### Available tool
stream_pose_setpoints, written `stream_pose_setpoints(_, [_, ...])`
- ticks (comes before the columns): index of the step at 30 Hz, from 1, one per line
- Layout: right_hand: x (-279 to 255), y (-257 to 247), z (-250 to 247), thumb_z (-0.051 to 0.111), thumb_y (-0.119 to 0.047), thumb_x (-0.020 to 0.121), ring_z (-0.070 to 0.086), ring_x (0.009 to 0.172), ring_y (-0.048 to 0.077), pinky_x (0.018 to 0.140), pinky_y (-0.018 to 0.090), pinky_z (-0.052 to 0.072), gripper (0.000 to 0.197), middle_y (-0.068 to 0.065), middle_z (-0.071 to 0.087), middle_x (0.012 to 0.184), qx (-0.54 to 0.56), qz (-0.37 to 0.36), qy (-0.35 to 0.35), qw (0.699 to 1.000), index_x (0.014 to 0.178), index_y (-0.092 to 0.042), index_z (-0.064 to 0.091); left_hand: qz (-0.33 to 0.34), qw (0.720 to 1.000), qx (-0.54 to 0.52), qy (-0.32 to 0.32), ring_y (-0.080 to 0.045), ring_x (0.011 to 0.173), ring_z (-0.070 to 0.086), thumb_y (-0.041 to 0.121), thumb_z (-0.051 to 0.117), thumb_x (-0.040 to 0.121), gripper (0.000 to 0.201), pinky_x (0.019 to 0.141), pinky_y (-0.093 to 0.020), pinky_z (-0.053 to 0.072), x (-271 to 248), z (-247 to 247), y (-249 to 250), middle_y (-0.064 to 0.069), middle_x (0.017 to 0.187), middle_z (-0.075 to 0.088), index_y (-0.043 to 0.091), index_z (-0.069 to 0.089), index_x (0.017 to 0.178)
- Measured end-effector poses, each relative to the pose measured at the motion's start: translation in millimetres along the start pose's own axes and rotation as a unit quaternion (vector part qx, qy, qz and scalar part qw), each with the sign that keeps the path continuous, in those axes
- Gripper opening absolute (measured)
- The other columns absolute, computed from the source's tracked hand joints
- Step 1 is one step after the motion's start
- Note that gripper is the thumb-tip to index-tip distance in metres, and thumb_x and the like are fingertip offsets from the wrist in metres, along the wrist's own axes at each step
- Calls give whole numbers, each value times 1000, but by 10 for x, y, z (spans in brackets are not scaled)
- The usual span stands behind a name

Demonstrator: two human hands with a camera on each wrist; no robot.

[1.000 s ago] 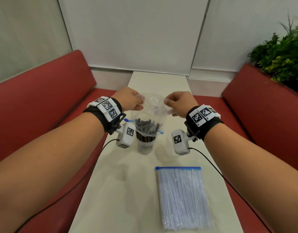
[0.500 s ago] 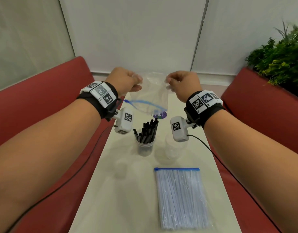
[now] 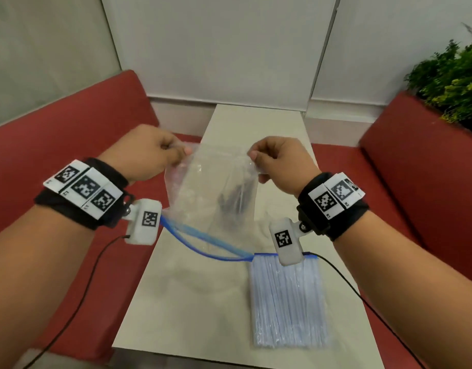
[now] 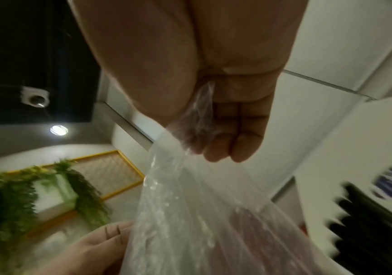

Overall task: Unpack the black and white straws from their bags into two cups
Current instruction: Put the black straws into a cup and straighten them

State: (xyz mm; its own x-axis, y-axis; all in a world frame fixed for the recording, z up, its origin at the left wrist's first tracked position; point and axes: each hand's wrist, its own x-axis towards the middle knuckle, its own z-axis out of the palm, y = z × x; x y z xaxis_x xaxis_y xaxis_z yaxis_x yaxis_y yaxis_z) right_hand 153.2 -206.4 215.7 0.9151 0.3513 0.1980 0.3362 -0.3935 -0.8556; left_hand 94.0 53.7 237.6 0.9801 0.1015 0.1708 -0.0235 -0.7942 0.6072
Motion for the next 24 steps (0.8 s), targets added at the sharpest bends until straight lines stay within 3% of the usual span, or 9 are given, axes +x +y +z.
stream_pose_setpoints(2, [-96, 320, 225, 59, -11, 96, 62, 45, 10, 54, 26, 54, 12, 1, 63, 66, -30, 54, -59, 996, 87, -11, 67, -59, 996, 12, -71, -15, 52, 48, 43, 66, 91, 40, 56, -27, 40, -88, 301, -241, -4, 57, 61, 8, 72, 71])
stream_pose_setpoints(3, [-147, 480, 343, 57, -9, 95, 62, 44, 10, 55, 29, 55, 15, 2, 63, 65, -38, 82, -87, 992, 83, -13, 66, -91, 990, 17, -103, -14, 51, 48, 43, 66, 90, 40, 54, -25, 38, -130, 472, -398, -1, 56, 60, 10, 71, 68])
stream_pose_setpoints(6, [-286, 931, 678, 50, -1, 92, 64, 52, 18, 73, 48, 60, 21, 8, 67, 75, -43, 188, -146, 970, 83, -12, 65, -175, 967, 23, -184, -17, 54, 52, 51, 68, 87, 43, 56, -25, 43, -238, 960, -890, -6, 60, 66, 14, 71, 65])
stream_pose_setpoints(10, [-389, 1313, 996, 56, -16, 94, 72, 92, 31, 91, 49, 58, 25, 13, 73, 110, -86, 256, -175, 947, 114, -5, 67, -245, 942, 36, -228, -16, 50, 47, 45, 61, 94, 40, 48, -22, 37, -359, 1385, -1141, -6, 66, 61, 10, 75, 80])
stream_pose_setpoints(12, [-373, 1391, 1045, 59, -31, 94, 67, 112, 29, 99, 39, 53, 40, 11, 67, 127, -152, 259, -172, 938, 127, -8, 63, -253, 934, 64, -243, -19, 66, 58, 43, 57, 97, 43, 59, -25, 44, -337, 1503, -1184, -9, 87, 70, 5, 77, 101])
stream_pose_setpoints(13, [-349, 1407, 1044, 59, -36, 94, 64, 117, 28, 100, 35, 51, 46, 9, 65, 132, -178, 258, -164, 935, 132, -10, 60, -251, 931, 89, -251, -22, 85, 65, 45, 56, 97, 45, 73, -28, 50, -307, 1534, -1198, -11, 106, 72, 6, 73, 112])
stream_pose_setpoints(15, [-278, 1421, 1016, 59, -43, 93, 62, 120, 26, 100, 33, 48, 54, 7, 64, 134, -204, 250, -140, 936, 137, -10, 55, -238, 931, 136, -239, -26, 122, 59, 51, 57, 94, 56, 100, -34, 47, -205, 1571, -1213, -9, 135, 63, 10, 61, 132])
stream_pose_setpoints(20, [32, 1383, 927, 64, -35, 92, 61, 123, 29, 99, 37, 48, 55, 10, 60, 140, -202, 214, -73, 953, 138, -8, 49, -122, 969, 102, -190, -23, 128, 54, 49, 78, 77, 78, 105, -36, 45, 190, 1640, -978, -3, 140, 57, 20, 48, 142])
stream_pose_setpoints(24, [215, 1347, 933, 63, -24, 93, 62, 117, 32, 84, 31, 44, 46, 13, 64, 128, -185, 192, -71, 961, 135, -11, 47, -59, 974, 114, -186, -32, 138, 39, 54, 85, 62, 106, 110, -50, 37, 510, 1823, -761, -2, 148, 50, 26, 32, 150])
